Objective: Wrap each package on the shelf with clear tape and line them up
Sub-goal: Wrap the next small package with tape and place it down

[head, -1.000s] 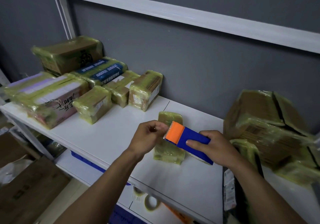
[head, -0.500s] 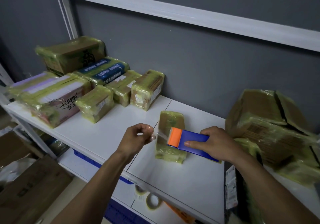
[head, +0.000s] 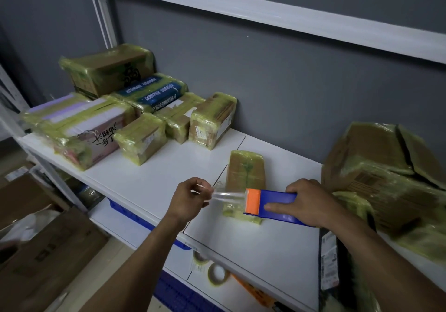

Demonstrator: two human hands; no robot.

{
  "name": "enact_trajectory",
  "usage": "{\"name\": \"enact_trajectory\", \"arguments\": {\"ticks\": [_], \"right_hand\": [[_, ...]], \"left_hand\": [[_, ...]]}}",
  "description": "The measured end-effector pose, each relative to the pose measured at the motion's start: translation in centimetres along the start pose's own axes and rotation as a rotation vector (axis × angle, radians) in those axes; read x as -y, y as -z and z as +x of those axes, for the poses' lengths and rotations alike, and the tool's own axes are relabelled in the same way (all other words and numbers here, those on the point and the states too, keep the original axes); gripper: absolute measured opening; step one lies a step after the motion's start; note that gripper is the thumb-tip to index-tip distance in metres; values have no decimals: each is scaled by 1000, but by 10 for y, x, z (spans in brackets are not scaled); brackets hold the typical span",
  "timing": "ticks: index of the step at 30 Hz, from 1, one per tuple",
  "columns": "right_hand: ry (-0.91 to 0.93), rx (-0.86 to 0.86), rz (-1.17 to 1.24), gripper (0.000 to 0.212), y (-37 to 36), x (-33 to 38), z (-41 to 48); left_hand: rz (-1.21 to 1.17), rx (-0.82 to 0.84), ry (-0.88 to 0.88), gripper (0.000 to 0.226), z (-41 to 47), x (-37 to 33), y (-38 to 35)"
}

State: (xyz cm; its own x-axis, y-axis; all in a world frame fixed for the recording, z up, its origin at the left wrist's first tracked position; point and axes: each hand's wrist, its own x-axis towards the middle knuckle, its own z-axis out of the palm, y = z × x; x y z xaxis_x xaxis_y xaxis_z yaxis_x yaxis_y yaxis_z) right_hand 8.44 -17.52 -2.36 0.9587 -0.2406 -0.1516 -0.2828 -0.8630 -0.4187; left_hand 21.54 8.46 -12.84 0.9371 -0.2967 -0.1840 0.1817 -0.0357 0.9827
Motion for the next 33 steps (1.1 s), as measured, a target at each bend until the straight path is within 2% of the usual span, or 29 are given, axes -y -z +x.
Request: {"name": "enact_trajectory", "arguments": {"ticks": [4,14,21,26,33], "right_hand": [[-17,34,-1,69,-2,3,0],[-103,18,-84,71,-28,7,10],[-165,15,-177,72,-43,5,20],[-237,80,-194,74,-45,5,29],[-293,137,-146,72,-49,1,34]], "left_hand": [[-57,-46,25,8,-3,16,0],[163,-268,-32,11,-5,44,-16],[250,-227,-12,15,5,52,-26],[284,-162,-38,21,11,58,-36],[324,-108,-18,44,15,60,-41]]}}
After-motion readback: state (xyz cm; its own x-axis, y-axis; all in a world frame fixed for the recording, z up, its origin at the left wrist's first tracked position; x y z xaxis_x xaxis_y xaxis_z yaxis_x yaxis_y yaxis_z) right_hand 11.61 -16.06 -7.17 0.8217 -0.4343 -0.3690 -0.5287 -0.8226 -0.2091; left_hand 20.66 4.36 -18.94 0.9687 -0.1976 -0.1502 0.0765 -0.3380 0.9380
